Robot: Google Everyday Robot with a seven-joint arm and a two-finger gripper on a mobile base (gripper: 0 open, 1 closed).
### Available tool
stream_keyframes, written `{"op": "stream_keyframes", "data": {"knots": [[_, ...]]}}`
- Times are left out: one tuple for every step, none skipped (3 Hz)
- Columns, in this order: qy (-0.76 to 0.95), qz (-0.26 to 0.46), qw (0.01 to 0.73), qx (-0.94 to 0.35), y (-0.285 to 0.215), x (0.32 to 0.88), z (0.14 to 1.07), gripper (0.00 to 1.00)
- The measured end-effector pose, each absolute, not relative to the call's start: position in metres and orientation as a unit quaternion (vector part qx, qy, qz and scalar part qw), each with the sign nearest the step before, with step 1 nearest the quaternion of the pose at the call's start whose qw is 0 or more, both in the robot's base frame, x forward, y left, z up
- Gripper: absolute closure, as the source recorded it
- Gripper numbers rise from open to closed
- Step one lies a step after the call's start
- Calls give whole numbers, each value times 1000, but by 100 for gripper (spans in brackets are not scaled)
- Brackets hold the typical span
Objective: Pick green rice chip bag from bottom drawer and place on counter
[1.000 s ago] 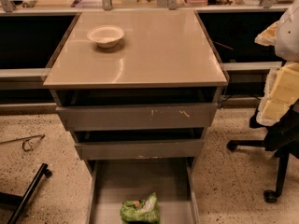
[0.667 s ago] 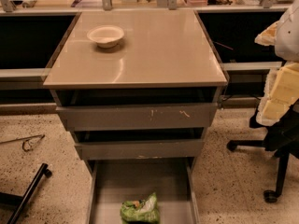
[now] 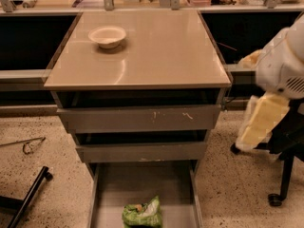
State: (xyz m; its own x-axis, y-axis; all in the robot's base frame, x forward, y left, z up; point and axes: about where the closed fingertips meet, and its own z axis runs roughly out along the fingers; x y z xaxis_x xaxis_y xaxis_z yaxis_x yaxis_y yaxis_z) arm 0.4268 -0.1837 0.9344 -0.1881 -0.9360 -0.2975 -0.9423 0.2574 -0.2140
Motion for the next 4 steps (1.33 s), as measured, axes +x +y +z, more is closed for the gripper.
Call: {"op": "stream_keyframes", "data": {"knots": [[748, 72, 188, -633, -142, 415, 858, 0], [725, 129, 154, -659, -117, 395, 786, 0], [725, 129, 154, -659, -117, 395, 786, 0], [725, 128, 170, -655, -110, 406, 761, 0]]}}
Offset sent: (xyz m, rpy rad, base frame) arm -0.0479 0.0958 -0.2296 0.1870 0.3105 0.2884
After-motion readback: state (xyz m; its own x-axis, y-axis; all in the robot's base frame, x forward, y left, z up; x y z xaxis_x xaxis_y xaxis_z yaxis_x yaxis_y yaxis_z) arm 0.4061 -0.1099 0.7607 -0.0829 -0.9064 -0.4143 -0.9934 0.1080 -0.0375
